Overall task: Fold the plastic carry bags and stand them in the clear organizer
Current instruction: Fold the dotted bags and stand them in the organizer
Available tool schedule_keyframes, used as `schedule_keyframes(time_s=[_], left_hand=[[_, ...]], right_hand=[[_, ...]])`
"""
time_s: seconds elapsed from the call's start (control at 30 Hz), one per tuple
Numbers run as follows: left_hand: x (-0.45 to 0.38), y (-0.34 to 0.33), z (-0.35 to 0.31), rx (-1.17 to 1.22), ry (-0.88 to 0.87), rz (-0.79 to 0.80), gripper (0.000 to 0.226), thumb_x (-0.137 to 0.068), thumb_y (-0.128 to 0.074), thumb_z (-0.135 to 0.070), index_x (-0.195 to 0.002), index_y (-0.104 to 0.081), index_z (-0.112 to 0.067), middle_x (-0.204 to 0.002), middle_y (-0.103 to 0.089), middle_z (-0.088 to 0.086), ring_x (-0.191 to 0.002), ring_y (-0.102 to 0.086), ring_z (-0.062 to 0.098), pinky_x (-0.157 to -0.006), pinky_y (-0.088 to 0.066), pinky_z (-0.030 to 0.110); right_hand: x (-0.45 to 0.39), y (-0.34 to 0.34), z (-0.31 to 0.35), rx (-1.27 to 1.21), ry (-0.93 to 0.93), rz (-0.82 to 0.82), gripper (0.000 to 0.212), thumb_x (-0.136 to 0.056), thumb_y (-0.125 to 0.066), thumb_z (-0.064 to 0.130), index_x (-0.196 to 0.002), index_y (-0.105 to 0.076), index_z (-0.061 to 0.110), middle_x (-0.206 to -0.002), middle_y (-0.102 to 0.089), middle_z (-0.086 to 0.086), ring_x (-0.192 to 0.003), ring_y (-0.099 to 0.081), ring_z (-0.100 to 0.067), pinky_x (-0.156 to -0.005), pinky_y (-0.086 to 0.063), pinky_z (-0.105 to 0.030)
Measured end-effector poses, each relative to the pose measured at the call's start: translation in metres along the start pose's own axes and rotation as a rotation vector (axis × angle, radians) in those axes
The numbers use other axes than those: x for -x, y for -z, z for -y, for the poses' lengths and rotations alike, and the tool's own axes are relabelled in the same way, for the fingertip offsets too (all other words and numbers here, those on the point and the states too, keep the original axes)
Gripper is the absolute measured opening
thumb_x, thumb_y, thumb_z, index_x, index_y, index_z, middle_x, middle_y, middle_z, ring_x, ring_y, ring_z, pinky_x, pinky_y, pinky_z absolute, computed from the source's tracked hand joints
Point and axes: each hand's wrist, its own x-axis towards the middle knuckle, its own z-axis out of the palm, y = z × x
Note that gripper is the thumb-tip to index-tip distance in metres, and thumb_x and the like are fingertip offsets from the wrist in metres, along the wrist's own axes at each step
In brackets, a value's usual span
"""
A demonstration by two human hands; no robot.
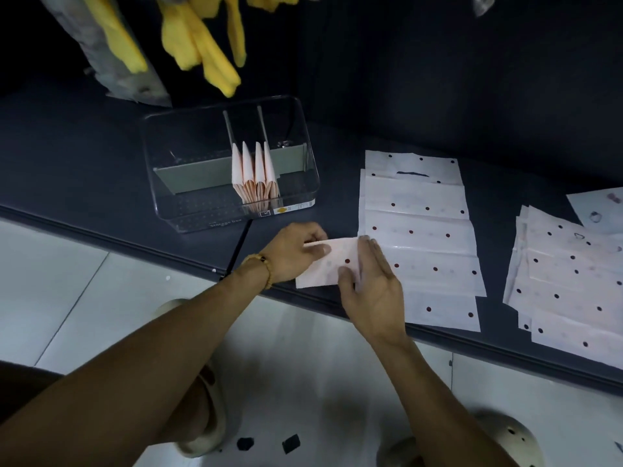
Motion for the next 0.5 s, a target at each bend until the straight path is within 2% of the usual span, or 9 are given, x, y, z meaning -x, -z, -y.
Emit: schedule_keyframes(time_s=[0.07,0.1,0.17,0.23,0.3,0.4,0.43,0.5], left_hand=[[0.007,0.013,-0.005,0.219,0.014,-0.091,0.011,-0.091,-0.061,-0.017,-0.081,-0.060,-0.021,-0.082,-0.064,-0.004,-0.073,-0.059,0.007,-0.062,-0.048,0.016],[0.009,0.019,-0.008,0.308,0.016,-0.137,0.012,-0.092,-0.060,-0.016,-0.081,-0.060,-0.021,-0.081,-0.065,-0.002,-0.071,-0.059,0.007,-0.062,-0.049,0.017],[0.010,0.028,-0.015,0.455,0.017,-0.205,0.013,-0.092,-0.060,-0.013,-0.080,-0.061,-0.020,-0.076,-0.064,-0.003,-0.067,-0.059,0.006,-0.061,-0.048,0.020],[0.008,0.036,-0.020,0.499,-0.008,-0.273,0.015,-0.090,-0.062,-0.012,-0.078,-0.061,-0.020,-0.071,-0.063,-0.008,-0.063,-0.057,0.000,-0.060,-0.047,0.017],[0.005,0.042,-0.022,0.445,-0.036,-0.474,0.012,-0.087,-0.066,-0.016,-0.076,-0.063,-0.020,-0.070,-0.063,-0.009,-0.062,-0.056,-0.004,-0.060,-0.047,0.014],[-0.003,0.057,-0.014,0.330,0.027,-0.958,0.009,-0.083,-0.069,-0.026,-0.084,-0.063,-0.020,-0.082,-0.063,-0.004,-0.073,-0.057,0.001,-0.066,-0.050,0.022],[-0.007,0.062,-0.010,0.278,0.056,-1.035,0.015,-0.081,-0.070,-0.028,-0.091,-0.061,-0.020,-0.092,-0.060,-0.002,-0.083,-0.057,0.006,-0.073,-0.049,0.025],[-0.017,0.066,0.000,0.188,0.100,-1.022,0.035,-0.077,-0.072,-0.032,-0.106,-0.058,-0.018,-0.110,-0.049,0.000,-0.098,-0.052,0.015,-0.082,-0.044,0.027]], right_hand=[[-0.014,0.012,0.020,-0.240,-0.177,0.040,0.056,-0.089,-0.061,0.033,-0.141,-0.041,0.025,-0.134,-0.057,0.005,-0.116,-0.057,-0.013,-0.099,-0.045,-0.031],[-0.022,0.016,0.029,-0.370,-0.235,0.073,0.042,-0.087,-0.063,0.032,-0.128,-0.051,0.031,-0.121,-0.064,0.009,-0.102,-0.062,-0.007,-0.088,-0.052,-0.027],[-0.035,0.024,0.042,-0.562,-0.267,0.097,0.009,-0.087,-0.065,0.024,-0.092,-0.063,0.031,-0.089,-0.073,0.010,-0.074,-0.067,-0.004,-0.063,-0.053,-0.018],[-0.045,0.030,0.050,-0.642,-0.251,0.087,0.009,-0.087,-0.065,0.018,-0.080,-0.065,0.023,-0.070,-0.071,0.006,-0.057,-0.065,-0.007,-0.051,-0.050,-0.018],[-0.057,0.033,0.055,-0.655,-0.245,0.039,0.007,-0.087,-0.064,0.017,-0.081,-0.066,0.013,-0.067,-0.069,0.003,-0.051,-0.061,-0.006,-0.048,-0.047,-0.018],[-0.074,0.032,0.060,-0.686,-0.271,-0.039,0.004,-0.089,-0.063,0.019,-0.087,-0.066,0.018,-0.077,-0.069,0.003,-0.050,-0.060,-0.002,-0.048,-0.046,-0.015],[-0.080,0.031,0.062,-0.708,-0.291,-0.058,0.003,-0.090,-0.062,0.019,-0.090,-0.065,0.020,-0.079,-0.069,0.002,-0.050,-0.060,-0.001,-0.048,-0.046,-0.014],[-0.090,0.028,0.065,-0.759,-0.339,-0.091,0.006,-0.090,-0.061,0.020,-0.096,-0.064,0.021,-0.080,-0.068,0.002,-0.050,-0.059,0.000,-0.048,-0.046,-0.013]])
